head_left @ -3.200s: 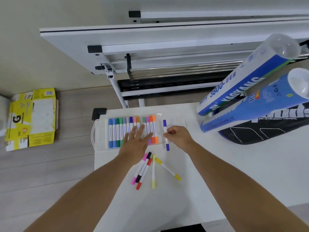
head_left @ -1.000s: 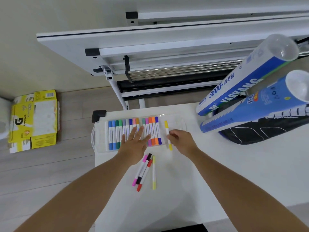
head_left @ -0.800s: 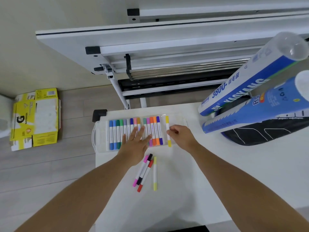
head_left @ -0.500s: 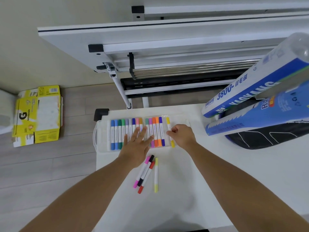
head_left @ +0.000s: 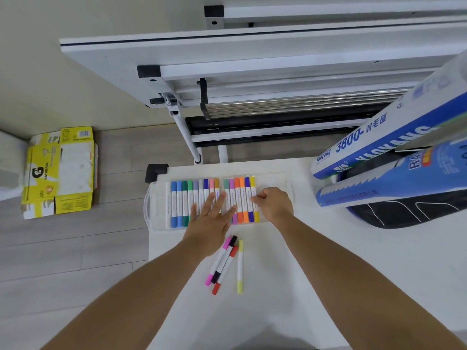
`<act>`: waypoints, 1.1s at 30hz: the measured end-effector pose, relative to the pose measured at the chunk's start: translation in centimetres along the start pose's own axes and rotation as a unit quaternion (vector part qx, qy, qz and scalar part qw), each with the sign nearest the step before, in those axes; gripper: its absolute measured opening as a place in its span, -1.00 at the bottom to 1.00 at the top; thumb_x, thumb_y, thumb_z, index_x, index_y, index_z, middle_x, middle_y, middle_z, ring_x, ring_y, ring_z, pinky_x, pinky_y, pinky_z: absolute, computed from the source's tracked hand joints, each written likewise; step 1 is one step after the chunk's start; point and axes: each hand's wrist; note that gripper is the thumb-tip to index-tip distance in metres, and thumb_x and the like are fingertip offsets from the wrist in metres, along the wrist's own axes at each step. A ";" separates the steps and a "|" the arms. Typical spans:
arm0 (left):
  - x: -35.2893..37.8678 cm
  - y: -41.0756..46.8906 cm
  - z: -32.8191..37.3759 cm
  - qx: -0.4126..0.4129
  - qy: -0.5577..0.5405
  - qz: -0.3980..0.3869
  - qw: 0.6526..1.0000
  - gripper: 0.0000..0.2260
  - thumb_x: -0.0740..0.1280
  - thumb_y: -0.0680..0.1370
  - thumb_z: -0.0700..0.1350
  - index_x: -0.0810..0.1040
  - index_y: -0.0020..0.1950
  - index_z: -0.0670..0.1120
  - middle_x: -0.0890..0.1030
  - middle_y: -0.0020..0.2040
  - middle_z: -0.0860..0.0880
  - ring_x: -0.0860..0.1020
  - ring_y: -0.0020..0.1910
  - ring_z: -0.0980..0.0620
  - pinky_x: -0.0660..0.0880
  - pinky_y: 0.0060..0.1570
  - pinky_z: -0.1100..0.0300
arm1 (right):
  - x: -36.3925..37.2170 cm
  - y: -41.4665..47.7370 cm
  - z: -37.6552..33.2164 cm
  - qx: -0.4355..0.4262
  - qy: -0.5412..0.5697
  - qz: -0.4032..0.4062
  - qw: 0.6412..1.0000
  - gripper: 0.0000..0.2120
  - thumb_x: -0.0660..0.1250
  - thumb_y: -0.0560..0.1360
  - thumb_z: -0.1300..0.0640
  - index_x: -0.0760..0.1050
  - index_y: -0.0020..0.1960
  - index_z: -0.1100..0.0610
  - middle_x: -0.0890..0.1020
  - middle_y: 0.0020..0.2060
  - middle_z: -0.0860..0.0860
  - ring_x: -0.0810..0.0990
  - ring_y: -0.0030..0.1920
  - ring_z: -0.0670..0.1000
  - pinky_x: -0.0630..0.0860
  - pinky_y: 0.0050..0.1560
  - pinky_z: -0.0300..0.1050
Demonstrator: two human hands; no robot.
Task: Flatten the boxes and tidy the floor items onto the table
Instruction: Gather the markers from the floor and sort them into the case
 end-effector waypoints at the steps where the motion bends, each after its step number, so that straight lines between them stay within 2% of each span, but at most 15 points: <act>1: 0.1 0.0 0.0 0.001 0.000 0.003 1.000 -0.47 0.01 0.72 0.08 -0.23 0.59 0.27 -0.46 0.55 0.05 -0.49 0.49 -0.08 -0.22 0.51 -0.27 | 0.0 -0.1 0.0 -0.001 -0.009 0.005 1.000 -0.76 0.32 0.54 -0.15 0.54 -0.07 0.02 0.65 -0.16 -0.05 0.63 -0.21 -0.03 0.51 -0.22 -0.24; 4: 0.3 0.1 -0.1 0.006 -0.001 0.016 1.000 -0.47 0.01 0.72 0.08 -0.21 0.59 0.26 -0.44 0.57 0.05 -0.48 0.50 -0.08 -0.20 0.51 -0.28 | 0.2 0.2 -0.1 -0.007 -0.048 0.028 0.998 -0.76 0.31 0.55 -0.16 0.51 -0.12 0.01 0.63 -0.20 -0.05 0.59 -0.20 -0.03 0.40 -0.25 -0.21; 7: 0.6 0.0 -0.3 0.009 -0.006 0.027 1.000 -0.48 0.02 0.72 0.07 -0.20 0.60 0.26 -0.44 0.57 0.05 -0.48 0.51 -0.08 -0.19 0.51 -0.29 | 0.2 0.8 -0.1 0.018 -0.068 0.033 0.997 -0.71 0.32 0.52 -0.21 0.51 -0.16 0.02 0.61 -0.23 -0.03 0.55 -0.15 0.01 0.37 -0.12 -0.10; 10: 0.6 0.0 -0.3 0.013 -0.004 0.027 1.000 -0.47 0.02 0.72 0.07 -0.21 0.59 0.26 -0.44 0.57 0.05 -0.48 0.51 -0.08 -0.19 0.51 -0.29 | -0.1 1.0 0.0 0.046 -0.071 0.024 0.996 -0.63 0.33 0.49 -0.27 0.50 -0.18 0.04 0.59 -0.27 -0.02 0.55 -0.17 0.02 0.36 -0.09 -0.06; 13: 0.2 -0.1 -0.4 0.011 0.001 0.014 1.000 -0.48 0.00 0.72 0.07 -0.22 0.58 0.26 -0.43 0.57 0.05 -0.46 0.52 -0.08 -0.19 0.52 -0.27 | 0.0 -0.4 -0.6 -0.007 -0.125 0.060 0.990 -0.66 0.29 0.54 -0.21 0.50 -0.14 0.06 0.58 -0.24 -0.02 0.57 -0.15 0.01 0.39 -0.12 -0.11; 15: 0.2 -0.5 -0.7 0.016 0.007 0.022 1.000 -0.51 -0.03 0.72 0.08 -0.18 0.59 0.26 -0.39 0.59 0.02 -0.42 0.53 -0.09 -0.16 0.54 -0.23 | 0.6 -2.6 -0.7 -0.068 -0.115 0.068 0.989 -0.70 0.26 0.58 -0.14 0.47 -0.17 0.07 0.53 -0.26 -0.02 0.55 -0.18 -0.01 0.40 -0.18 -0.15; 17: 0.5 -1.5 -1.2 0.023 0.008 0.035 0.999 -0.54 -0.05 0.72 0.08 -0.12 0.60 0.25 -0.34 0.61 0.00 -0.40 0.55 -0.10 -0.15 0.55 -0.21 | 1.5 -5.2 -0.3 -0.126 -0.104 0.062 0.985 -0.72 0.22 0.60 -0.07 0.48 -0.18 0.08 0.52 -0.26 -0.01 0.56 -0.18 0.01 0.44 -0.19 -0.16; 19: 0.9 -2.6 -1.7 0.026 0.002 0.039 0.999 -0.54 -0.05 0.72 0.07 -0.09 0.61 0.24 -0.31 0.62 -0.01 -0.38 0.56 -0.10 -0.14 0.56 -0.21 | 2.7 -7.8 0.3 -0.140 -0.090 0.030 0.986 -0.72 0.20 0.59 -0.09 0.53 -0.12 0.06 0.56 -0.22 -0.03 0.57 -0.16 0.00 0.54 -0.16 -0.12; 22: 1.3 -3.8 -2.4 0.029 0.018 0.038 0.999 -0.52 -0.02 0.72 0.05 -0.12 0.61 0.22 -0.31 0.62 -0.03 -0.38 0.55 -0.12 -0.15 0.56 -0.19 | 4.5 -10.9 0.9 -0.099 -0.110 -0.053 0.988 -0.70 0.18 0.58 -0.18 0.52 -0.05 0.02 0.56 -0.17 -0.08 0.58 -0.12 -0.03 0.57 -0.10 -0.09; 24: 1.2 -4.1 -2.9 0.025 0.019 0.029 0.999 -0.51 -0.02 0.72 0.05 -0.12 0.62 0.21 -0.32 0.62 -0.02 -0.39 0.55 -0.12 -0.14 0.56 -0.19 | 5.8 -12.0 1.3 -0.076 -0.129 -0.076 0.986 -0.68 0.20 0.55 -0.22 0.51 0.02 0.02 0.58 -0.12 -0.07 0.60 -0.07 -0.01 0.57 -0.06 -0.08; 28: 0.7 -4.0 -3.2 0.032 0.010 0.039 0.999 -0.54 -0.02 0.72 0.05 -0.04 0.62 0.19 -0.27 0.63 -0.02 -0.37 0.56 -0.10 -0.17 0.56 -0.17 | 7.7 -12.8 1.6 -0.016 -0.130 -0.089 0.987 -0.69 0.29 0.52 -0.17 0.51 0.07 0.05 0.61 -0.07 -0.04 0.63 -0.02 0.03 0.59 -0.04 -0.05; 31: 0.4 -3.5 -2.9 0.041 0.016 0.049 0.998 -0.55 -0.03 0.73 0.05 -0.04 0.62 0.19 -0.26 0.63 -0.03 -0.36 0.57 -0.12 -0.21 0.55 -0.15 | 8.2 -13.2 1.3 0.007 -0.131 -0.090 0.987 -0.71 0.27 0.55 -0.11 0.53 0.12 0.09 0.63 -0.02 0.00 0.63 0.01 0.06 0.58 -0.01 -0.08; 33: 0.0 -3.0 -2.5 0.048 0.024 0.048 0.997 -0.55 -0.04 0.73 0.05 -0.05 0.62 0.19 -0.27 0.63 -0.03 -0.36 0.56 -0.11 -0.21 0.55 -0.14 | 7.4 -13.2 1.4 0.022 -0.099 -0.088 0.991 -0.75 0.25 0.55 -0.06 0.54 0.07 0.08 0.63 -0.03 0.02 0.63 0.00 0.06 0.57 -0.03 -0.12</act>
Point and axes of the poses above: each hand's wrist, its own y-axis towards the middle knuckle, its own x-axis out of the palm, z = x × y
